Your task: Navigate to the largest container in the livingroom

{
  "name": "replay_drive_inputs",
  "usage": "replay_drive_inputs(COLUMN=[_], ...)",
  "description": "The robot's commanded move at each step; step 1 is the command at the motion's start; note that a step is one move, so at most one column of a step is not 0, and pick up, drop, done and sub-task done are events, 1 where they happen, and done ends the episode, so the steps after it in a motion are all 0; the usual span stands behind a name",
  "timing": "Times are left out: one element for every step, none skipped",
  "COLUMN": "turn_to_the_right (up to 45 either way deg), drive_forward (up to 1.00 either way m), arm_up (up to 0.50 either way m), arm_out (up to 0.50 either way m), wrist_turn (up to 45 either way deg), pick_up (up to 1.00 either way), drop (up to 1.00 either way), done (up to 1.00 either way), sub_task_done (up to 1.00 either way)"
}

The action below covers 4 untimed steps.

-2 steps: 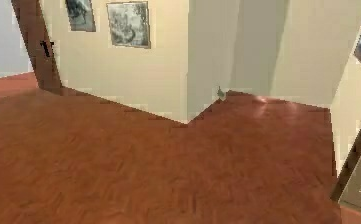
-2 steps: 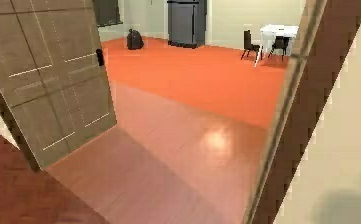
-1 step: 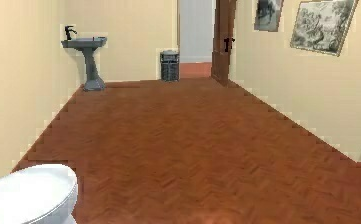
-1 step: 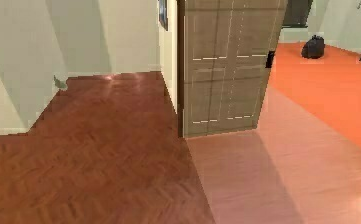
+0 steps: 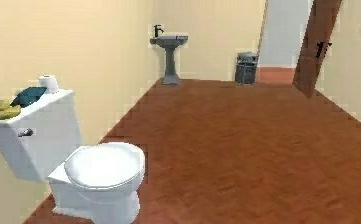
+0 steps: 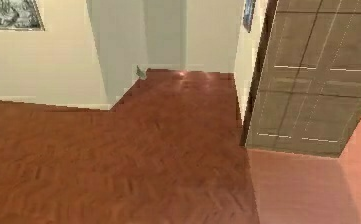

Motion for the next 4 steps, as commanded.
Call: replay_drive_inputs(turn_to_the_right=[0.0, 45.0, 45.0, 30.0], drive_forward=[0.15, 0.00, 0.00, 0.00], arm_up=[0.00, 0.00, 0.00, 0.00], arm_out=[0.00, 0.00, 0.00, 0.00], wrist_turn=[0.0, 0.0, 0.0, 0.0], pick_up=[0.00, 0.00, 0.00, 0.00], drop=[0.00, 0.00, 0.00, 0.00], done=[0.00, 0.00, 0.00, 0.00], sub_task_done=[0.00, 0.00, 0.00, 0.00])
